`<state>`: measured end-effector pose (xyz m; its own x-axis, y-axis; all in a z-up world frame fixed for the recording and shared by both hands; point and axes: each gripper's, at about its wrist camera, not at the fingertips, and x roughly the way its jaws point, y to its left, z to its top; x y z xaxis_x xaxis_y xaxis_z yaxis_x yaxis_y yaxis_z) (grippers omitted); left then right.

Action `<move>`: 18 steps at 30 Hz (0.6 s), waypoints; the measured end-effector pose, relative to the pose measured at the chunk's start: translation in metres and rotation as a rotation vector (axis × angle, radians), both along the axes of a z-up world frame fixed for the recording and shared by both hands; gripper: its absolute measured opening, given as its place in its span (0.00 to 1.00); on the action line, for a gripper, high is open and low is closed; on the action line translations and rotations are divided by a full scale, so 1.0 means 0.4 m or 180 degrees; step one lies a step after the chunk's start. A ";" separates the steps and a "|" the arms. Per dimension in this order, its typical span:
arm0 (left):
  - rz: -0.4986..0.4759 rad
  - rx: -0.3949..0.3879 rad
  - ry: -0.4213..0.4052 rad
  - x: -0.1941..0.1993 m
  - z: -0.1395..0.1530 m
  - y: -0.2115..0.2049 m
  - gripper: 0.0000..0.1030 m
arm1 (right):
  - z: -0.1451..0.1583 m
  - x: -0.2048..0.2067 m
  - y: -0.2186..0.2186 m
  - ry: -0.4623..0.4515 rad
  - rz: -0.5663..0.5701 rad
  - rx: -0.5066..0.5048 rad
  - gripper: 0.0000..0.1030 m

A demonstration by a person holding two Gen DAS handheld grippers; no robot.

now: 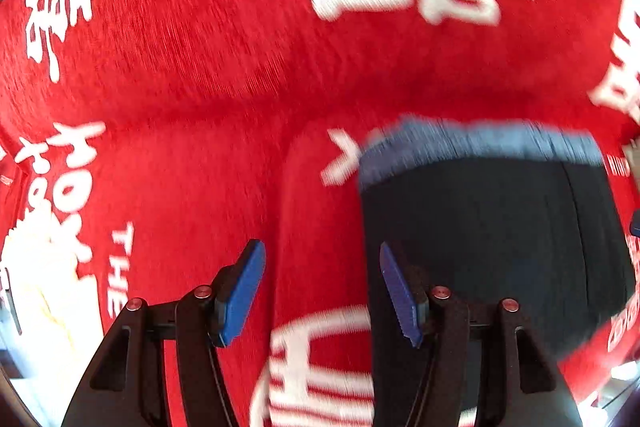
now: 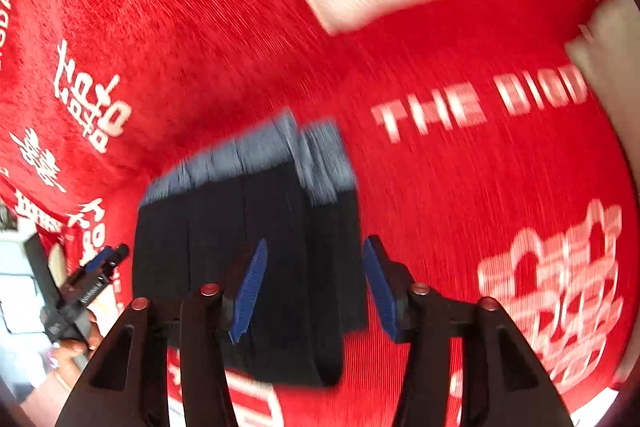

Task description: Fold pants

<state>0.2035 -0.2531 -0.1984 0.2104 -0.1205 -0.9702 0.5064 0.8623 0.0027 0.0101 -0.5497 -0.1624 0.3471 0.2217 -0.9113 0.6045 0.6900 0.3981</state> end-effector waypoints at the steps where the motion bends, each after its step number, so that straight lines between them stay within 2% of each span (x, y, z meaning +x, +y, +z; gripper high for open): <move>1: -0.0010 0.0012 0.0022 -0.027 -0.005 0.005 0.59 | -0.003 -0.028 0.007 0.0024 -0.0055 0.0070 0.53; 4: 0.0000 0.0018 -0.0028 -0.063 -0.008 0.021 0.59 | -0.025 -0.109 0.050 -0.0039 -0.0147 0.0460 0.50; 5: 0.0042 0.0007 -0.0013 -0.063 -0.012 0.025 0.59 | -0.028 -0.119 0.064 -0.0044 -0.0118 0.0535 0.44; 7: 0.0101 0.0026 0.0028 -0.059 -0.023 0.023 0.59 | -0.041 -0.124 0.087 0.0032 -0.0052 0.0473 0.27; 8: 0.0100 0.0029 0.0033 -0.065 -0.026 0.024 0.59 | -0.045 -0.118 0.087 0.0105 -0.0016 0.0348 0.08; 9: 0.0082 0.0037 0.0016 -0.068 -0.028 0.022 0.59 | -0.045 -0.115 0.078 0.0176 -0.0008 0.0215 0.00; 11: 0.0038 0.0096 -0.0036 -0.079 -0.023 0.007 0.59 | -0.056 -0.116 0.050 0.0343 -0.0056 -0.0050 0.00; 13: 0.0030 0.0113 -0.0039 -0.077 0.003 0.005 0.59 | -0.063 -0.127 0.027 0.0474 -0.0179 -0.0066 0.01; 15: 0.0060 -0.0024 -0.0008 -0.077 0.034 0.008 0.59 | -0.039 -0.140 0.023 0.0366 -0.0249 -0.0011 0.04; 18: 0.0048 -0.0177 0.0131 -0.086 0.059 0.010 0.59 | 0.022 -0.124 0.065 0.0165 0.0000 -0.0107 0.05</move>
<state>0.1692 -0.2490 -0.1747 0.1726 -0.1715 -0.9700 0.4920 0.8681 -0.0660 -0.0395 -0.5239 -0.1537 0.2992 0.1907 -0.9349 0.6237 0.7024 0.3429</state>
